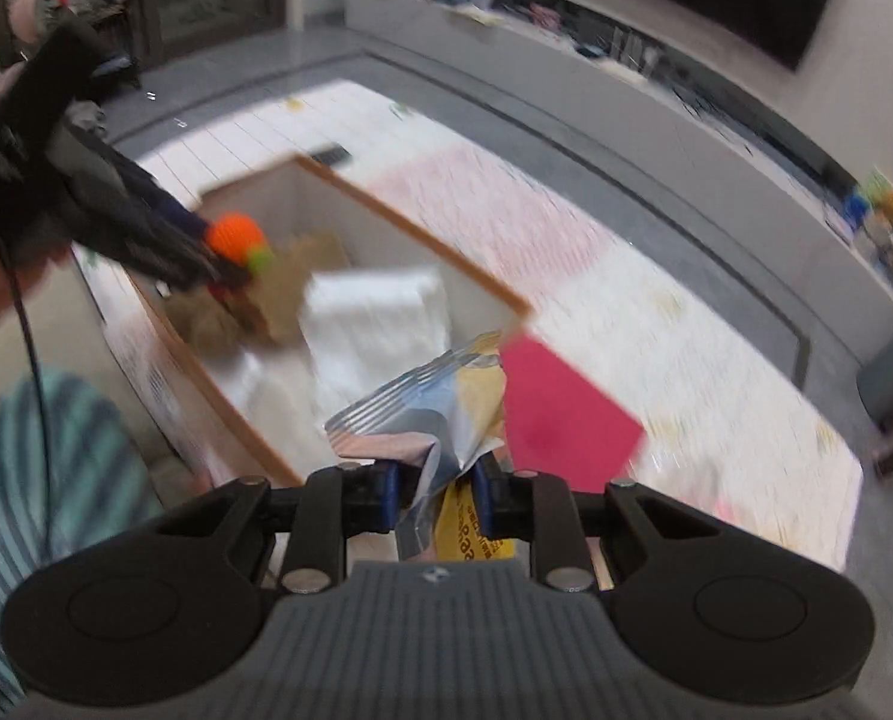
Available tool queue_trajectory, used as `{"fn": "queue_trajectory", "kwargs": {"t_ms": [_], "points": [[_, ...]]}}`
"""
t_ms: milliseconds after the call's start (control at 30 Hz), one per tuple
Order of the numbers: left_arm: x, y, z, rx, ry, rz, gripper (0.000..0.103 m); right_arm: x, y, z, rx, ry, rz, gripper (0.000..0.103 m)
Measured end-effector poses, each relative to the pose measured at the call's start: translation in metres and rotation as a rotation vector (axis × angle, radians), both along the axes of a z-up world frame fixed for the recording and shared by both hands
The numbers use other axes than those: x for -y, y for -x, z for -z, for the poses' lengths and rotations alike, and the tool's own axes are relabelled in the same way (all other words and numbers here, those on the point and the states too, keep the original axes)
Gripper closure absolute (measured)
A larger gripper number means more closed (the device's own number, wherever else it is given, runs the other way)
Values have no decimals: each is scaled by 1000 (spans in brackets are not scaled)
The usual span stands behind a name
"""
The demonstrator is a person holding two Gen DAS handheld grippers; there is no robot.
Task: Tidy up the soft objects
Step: 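Carry the knitted fruit and snack bag over the orange box with both tools, then lower both items into the box and open both tools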
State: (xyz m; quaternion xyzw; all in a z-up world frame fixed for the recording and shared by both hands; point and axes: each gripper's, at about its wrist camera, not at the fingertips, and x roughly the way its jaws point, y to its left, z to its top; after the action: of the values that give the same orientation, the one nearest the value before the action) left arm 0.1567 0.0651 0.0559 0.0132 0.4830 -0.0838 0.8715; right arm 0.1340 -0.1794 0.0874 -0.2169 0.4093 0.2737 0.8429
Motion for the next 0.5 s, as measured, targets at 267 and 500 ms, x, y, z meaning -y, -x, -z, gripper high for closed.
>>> {"fn": "queue_trajectory", "kwargs": {"t_ms": [267, 500], "points": [[-30, -19, 4, 18, 8, -1, 51, -69, -38, 6, -55, -78, -35, 81], [-44, -53, 27, -10, -83, -22, 51, -106, -84, 48, -98, -27, 27, 81]]}}
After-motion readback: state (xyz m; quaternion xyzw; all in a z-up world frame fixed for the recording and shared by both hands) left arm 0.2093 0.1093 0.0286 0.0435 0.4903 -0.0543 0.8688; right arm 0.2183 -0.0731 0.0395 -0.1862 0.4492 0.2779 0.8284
